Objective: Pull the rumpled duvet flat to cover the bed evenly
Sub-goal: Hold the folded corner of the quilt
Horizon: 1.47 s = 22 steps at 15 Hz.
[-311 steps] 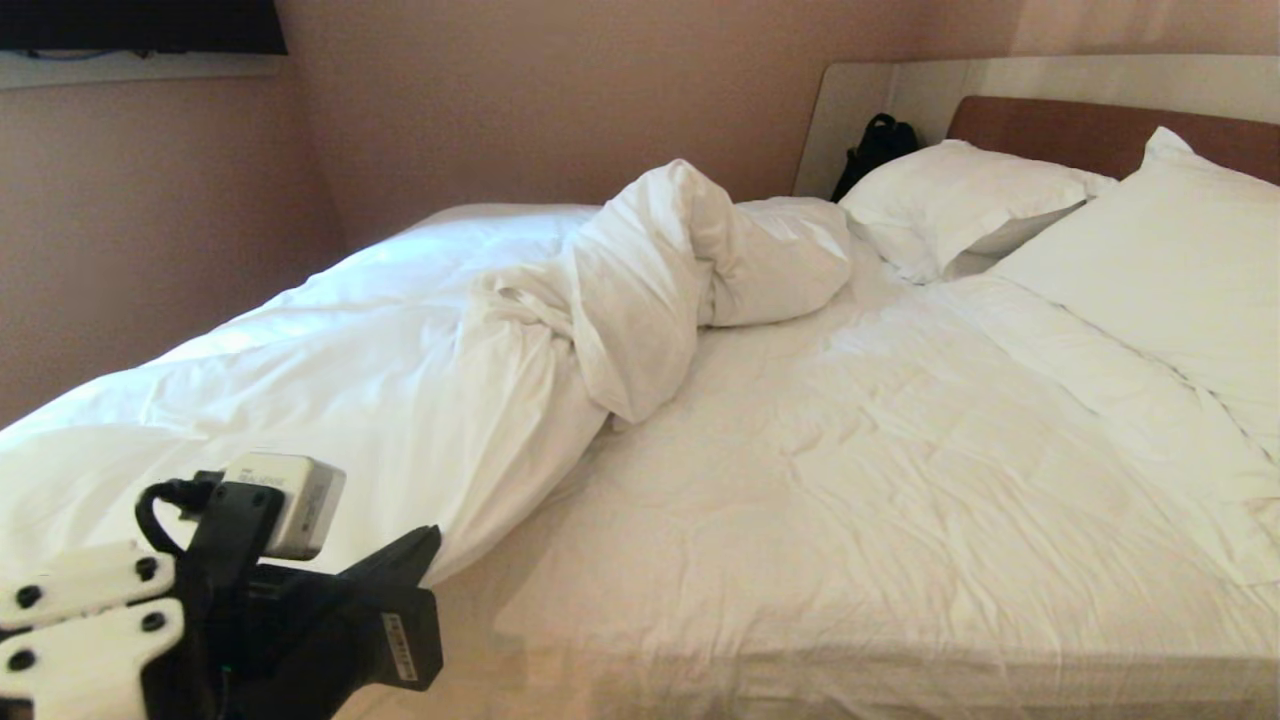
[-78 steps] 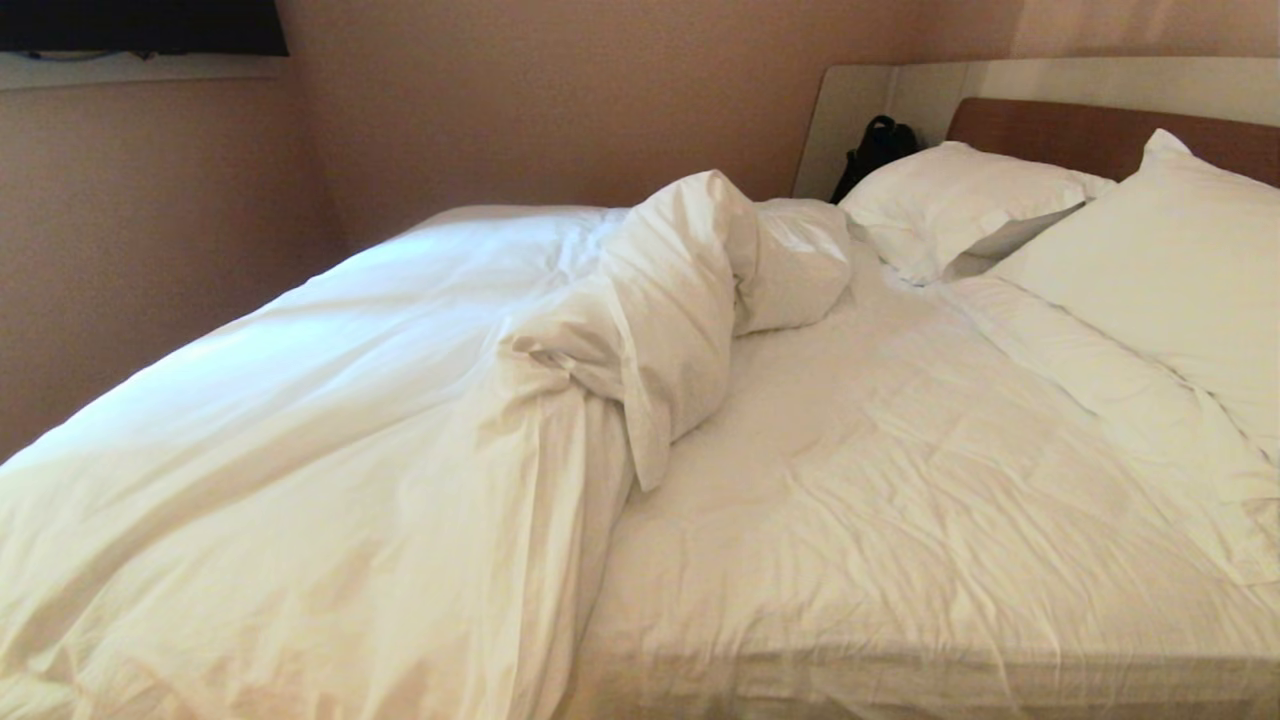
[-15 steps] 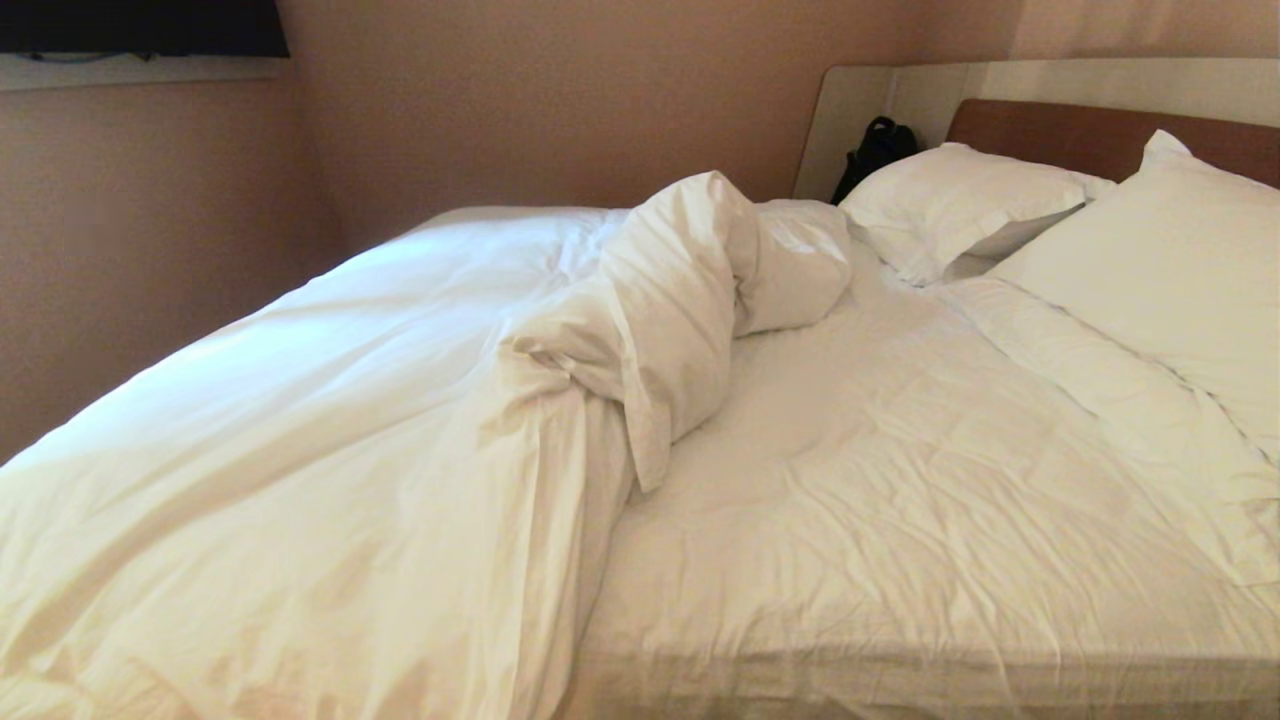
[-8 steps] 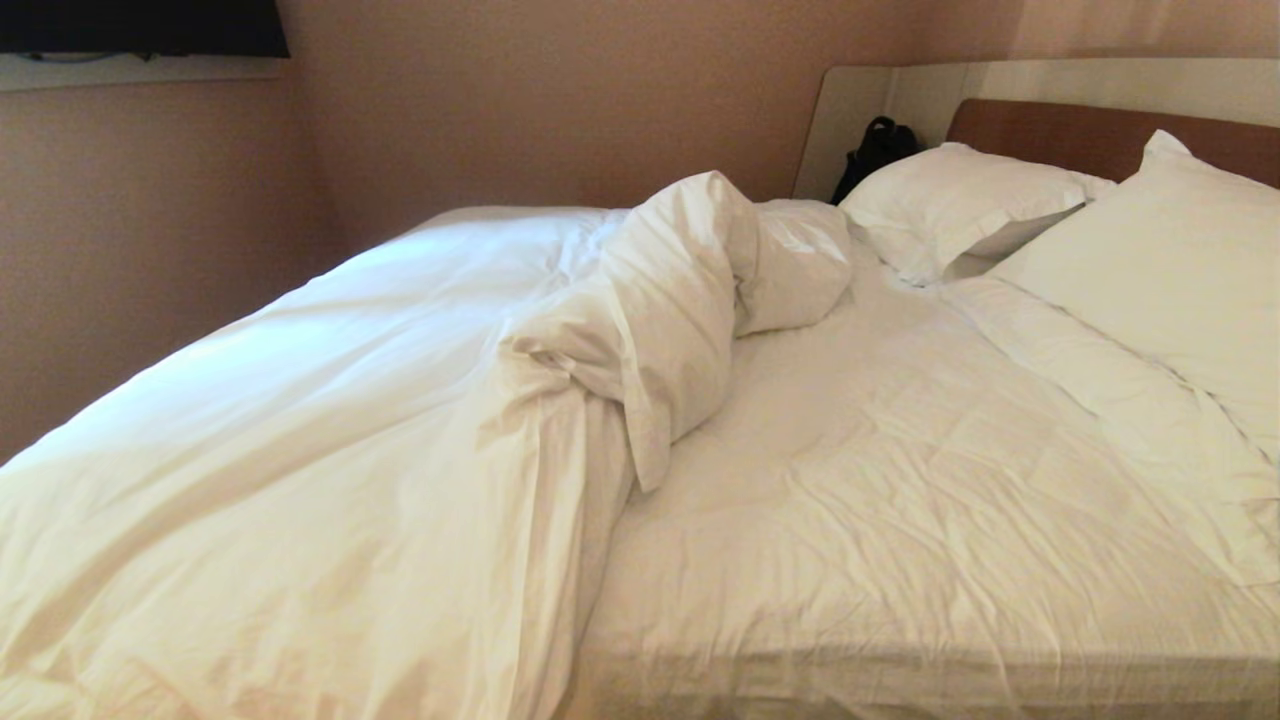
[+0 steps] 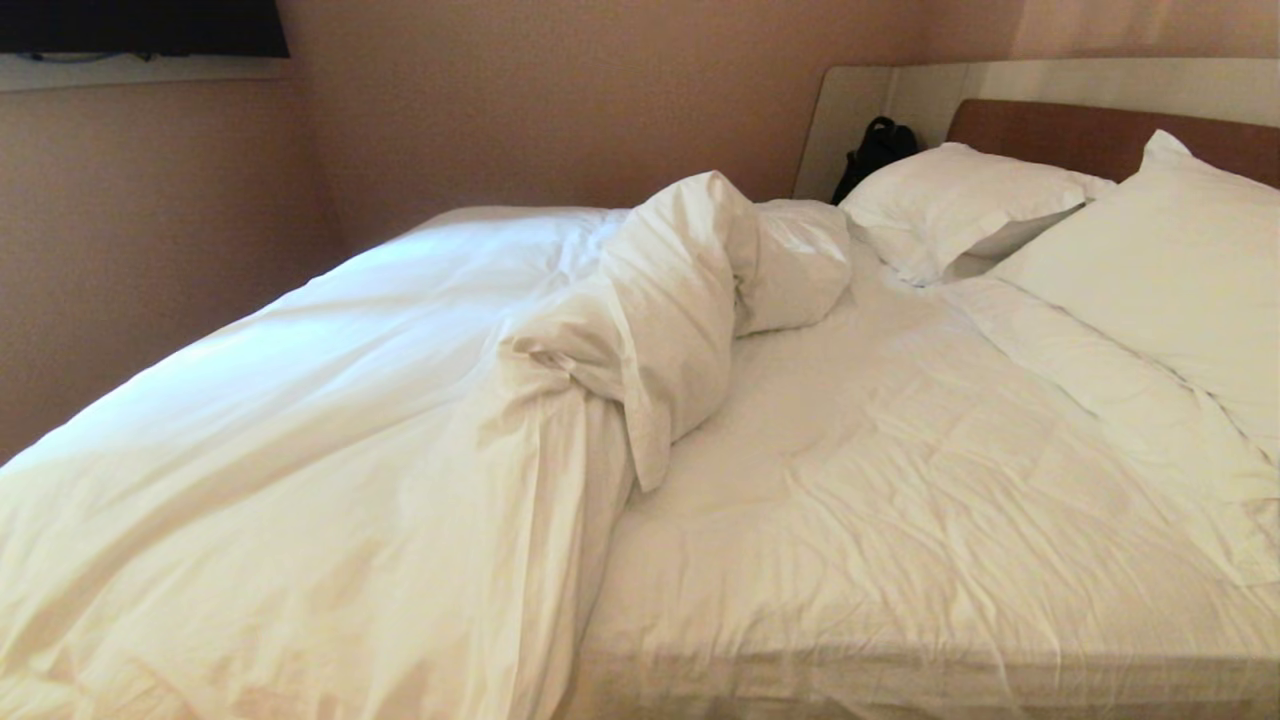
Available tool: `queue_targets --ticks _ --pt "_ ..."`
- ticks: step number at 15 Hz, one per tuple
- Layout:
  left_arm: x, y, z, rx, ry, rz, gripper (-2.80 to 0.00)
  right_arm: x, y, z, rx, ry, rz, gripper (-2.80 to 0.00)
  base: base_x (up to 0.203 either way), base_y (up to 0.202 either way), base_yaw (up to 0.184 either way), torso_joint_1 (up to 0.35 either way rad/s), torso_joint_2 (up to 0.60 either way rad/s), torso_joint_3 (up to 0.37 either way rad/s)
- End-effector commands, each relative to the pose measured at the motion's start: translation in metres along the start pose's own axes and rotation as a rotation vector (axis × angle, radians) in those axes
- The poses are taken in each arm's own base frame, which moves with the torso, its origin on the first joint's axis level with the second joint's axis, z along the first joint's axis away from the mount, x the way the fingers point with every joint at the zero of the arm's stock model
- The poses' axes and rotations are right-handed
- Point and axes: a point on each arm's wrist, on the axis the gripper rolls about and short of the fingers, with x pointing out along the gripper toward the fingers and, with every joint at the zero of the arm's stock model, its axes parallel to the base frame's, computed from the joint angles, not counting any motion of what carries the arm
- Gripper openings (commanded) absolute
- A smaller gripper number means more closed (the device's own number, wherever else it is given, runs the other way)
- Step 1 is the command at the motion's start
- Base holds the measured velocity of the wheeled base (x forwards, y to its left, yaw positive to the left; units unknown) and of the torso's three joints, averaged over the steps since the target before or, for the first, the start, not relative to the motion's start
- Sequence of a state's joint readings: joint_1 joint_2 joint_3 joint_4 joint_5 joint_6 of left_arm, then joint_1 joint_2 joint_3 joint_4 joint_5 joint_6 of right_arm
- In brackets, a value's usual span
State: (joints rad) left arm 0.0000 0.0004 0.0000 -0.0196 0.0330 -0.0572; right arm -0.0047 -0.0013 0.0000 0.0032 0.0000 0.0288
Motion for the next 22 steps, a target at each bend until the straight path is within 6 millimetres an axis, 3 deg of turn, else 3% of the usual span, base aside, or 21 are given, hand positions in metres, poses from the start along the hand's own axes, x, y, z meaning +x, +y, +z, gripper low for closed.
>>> queue_targets --ticks 1,9,22 --pt "0.0 0.0 0.0 -0.001 -0.001 0.001 -2.8 0.0001 0.0 0.0 0.0 0.001 0.0 -2.8 0.0 0.0 0.0 0.0 0.0 0.0" --pt "0.0 0.0 0.0 -0.031 -0.001 0.001 -2.8 0.0001 0.0 0.0 0.0 0.001 0.0 -2.8 -0.001 -0.101 0.002 0.0 0.0 0.002" --pt "0.0 0.0 0.0 -0.03 -0.001 0.001 -2.8 -0.0001 0.0 0.0008 -0.006 -0.002 -0.001 -2.8 0.0 0.0 0.0 0.0 0.0 0.0"
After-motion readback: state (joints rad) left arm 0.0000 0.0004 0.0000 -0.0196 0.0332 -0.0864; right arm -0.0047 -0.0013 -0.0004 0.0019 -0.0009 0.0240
